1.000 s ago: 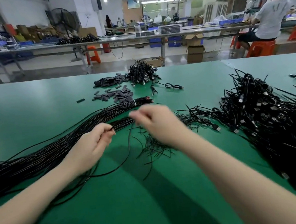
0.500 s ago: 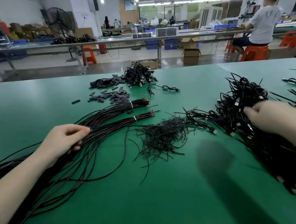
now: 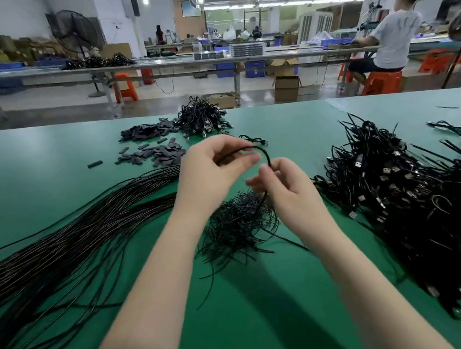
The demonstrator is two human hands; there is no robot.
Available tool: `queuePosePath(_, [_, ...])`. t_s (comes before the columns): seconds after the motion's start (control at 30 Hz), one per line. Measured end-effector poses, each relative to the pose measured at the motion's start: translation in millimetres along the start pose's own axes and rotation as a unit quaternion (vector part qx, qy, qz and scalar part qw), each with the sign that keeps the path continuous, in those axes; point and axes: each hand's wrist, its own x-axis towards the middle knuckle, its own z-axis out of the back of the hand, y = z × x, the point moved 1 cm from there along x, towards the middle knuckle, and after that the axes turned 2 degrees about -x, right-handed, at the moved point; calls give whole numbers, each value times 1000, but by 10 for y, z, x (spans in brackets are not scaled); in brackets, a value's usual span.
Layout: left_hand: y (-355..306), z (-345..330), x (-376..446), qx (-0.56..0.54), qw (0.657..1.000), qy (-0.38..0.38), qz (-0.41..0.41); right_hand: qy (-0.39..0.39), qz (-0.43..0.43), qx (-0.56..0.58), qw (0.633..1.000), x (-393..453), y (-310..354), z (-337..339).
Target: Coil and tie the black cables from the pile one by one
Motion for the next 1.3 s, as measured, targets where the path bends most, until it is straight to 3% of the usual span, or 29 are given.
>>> queuePosePath(0.07, [97,-89,-68,-21,998,-30,41,-15,-8,89,996,-7,-59,-41])
queuePosePath(0.17, [218,-109,-117,84,989,-79,94,-60,-43,113,991,27,-152,-4])
queuePosePath(0.3, [188,4,-78,203,975,-43,84,-128,-100,138,977,107,-182,222])
queuePosePath(0.4, [154,49,-61,183,978,8,97,-148,-112,164,969,135,-156,359])
queuePosePath(0.47, [113,24,-87,92,976,72,182,-105,-93,196,971,121,-109,377])
queuePosePath(0.6, [106,-44,-122,-83,937,122,315,102,-37,171,979,24,-68,274])
queuePosePath(0.77, [95,73,-70,-162,941,46,295,316,-67,124,938,-58,-203,172])
queuePosePath(0.83, [59,114,-74,-188,937,56,288,361,-106,123,918,-73,-281,122])
queuePosePath(0.93, [-56,109,-102,-292,913,113,261,384,-154,97,905,-82,-403,68])
queuePosePath(1.07, [-201,54,-162,-420,851,250,191,361,-156,-33,919,-57,-539,111])
queuePosePath(1.17, [-204,5,-199,-380,859,294,176,304,-118,-55,944,-8,-550,198])
queuePosePath(1.3, [-161,-22,-179,-363,872,261,197,296,-102,21,950,19,-526,235])
